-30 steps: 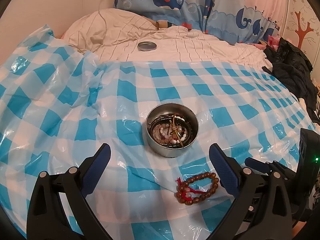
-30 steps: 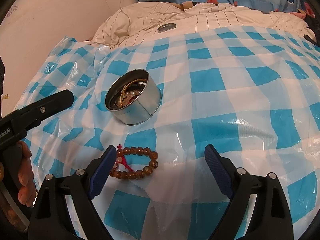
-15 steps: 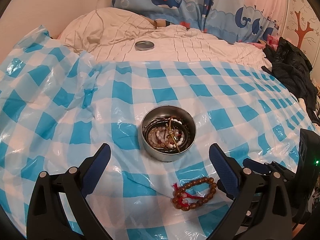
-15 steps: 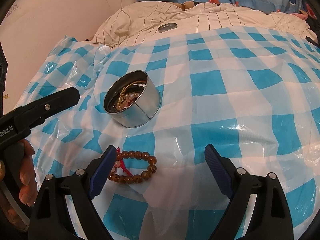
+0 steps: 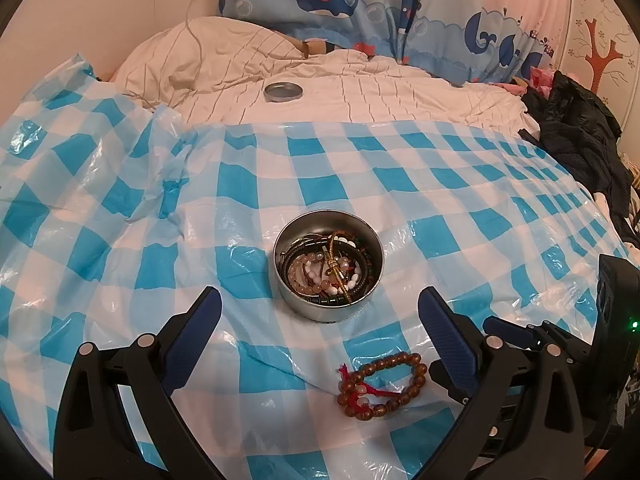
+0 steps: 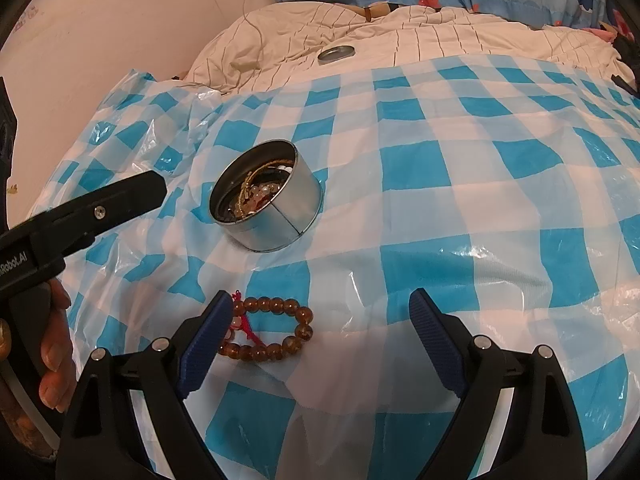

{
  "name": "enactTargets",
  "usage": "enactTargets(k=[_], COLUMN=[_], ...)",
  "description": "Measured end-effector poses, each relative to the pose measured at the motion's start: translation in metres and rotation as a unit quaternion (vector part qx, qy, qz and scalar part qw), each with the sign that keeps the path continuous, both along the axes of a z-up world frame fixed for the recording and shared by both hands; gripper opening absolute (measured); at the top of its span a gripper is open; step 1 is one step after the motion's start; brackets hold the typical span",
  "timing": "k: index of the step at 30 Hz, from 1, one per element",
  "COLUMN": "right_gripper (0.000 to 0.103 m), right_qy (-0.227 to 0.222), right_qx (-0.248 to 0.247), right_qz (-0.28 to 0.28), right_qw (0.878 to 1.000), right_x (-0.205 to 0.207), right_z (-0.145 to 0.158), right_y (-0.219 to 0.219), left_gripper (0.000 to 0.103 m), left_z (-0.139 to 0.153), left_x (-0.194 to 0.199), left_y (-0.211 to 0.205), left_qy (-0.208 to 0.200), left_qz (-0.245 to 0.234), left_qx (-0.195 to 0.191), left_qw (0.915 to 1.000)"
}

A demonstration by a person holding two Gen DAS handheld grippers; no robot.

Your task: Organize jewelry

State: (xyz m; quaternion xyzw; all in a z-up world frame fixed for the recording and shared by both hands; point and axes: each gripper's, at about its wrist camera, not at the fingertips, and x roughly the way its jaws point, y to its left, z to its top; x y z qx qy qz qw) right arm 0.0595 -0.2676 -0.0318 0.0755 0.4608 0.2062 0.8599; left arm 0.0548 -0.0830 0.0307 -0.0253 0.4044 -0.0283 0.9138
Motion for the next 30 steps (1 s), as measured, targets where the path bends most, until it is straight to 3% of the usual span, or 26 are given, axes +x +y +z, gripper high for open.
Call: enactTargets(k=[30], right_gripper=[0.086], right_qy=[-0.003], right_qx=[-0.003], right_qz=[0.004], right_qw=[1.000], right_x=[-0.013], right_z=[0.007], right_y=[-0.005], left_gripper=[0.095], left_z=[0.003], left_x=[-0.007], left_y=[-0.003], left_qy=[-0.001], left_qz=[-0.002], left_qx=[0.001], left_qw=[1.0000])
